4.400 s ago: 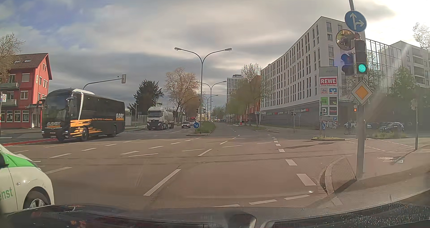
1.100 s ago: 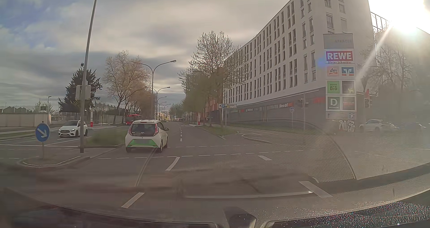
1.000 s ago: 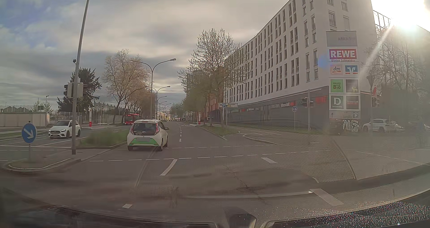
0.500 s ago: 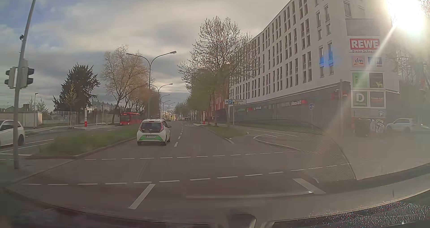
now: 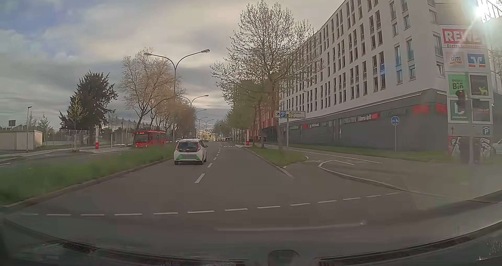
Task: Follow the waypoints while adhering to traffic rules and regulations
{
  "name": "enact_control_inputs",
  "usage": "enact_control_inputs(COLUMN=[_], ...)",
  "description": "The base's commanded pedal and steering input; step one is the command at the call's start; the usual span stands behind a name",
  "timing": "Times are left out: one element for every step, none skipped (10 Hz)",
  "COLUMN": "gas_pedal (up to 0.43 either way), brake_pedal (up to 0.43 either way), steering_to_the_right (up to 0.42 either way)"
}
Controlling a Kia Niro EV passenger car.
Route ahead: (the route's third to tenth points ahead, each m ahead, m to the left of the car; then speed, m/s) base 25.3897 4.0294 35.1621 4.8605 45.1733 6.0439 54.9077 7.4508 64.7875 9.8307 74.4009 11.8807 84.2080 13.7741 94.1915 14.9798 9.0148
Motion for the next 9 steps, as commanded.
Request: enact_control_inputs(gas_pedal=[0.157,0.15,0.138,0.138,0.138,0.138,0.13,0.13,0.13], brake_pedal=[0.0,0.0,0.0,0.0,0.0,0.0,0.0,0.0,0.0], steering_to_the_right=[-0.036,-0.035,-0.032,-0.03,-0.03,-0.029,-0.028,-0.025,-0.021])
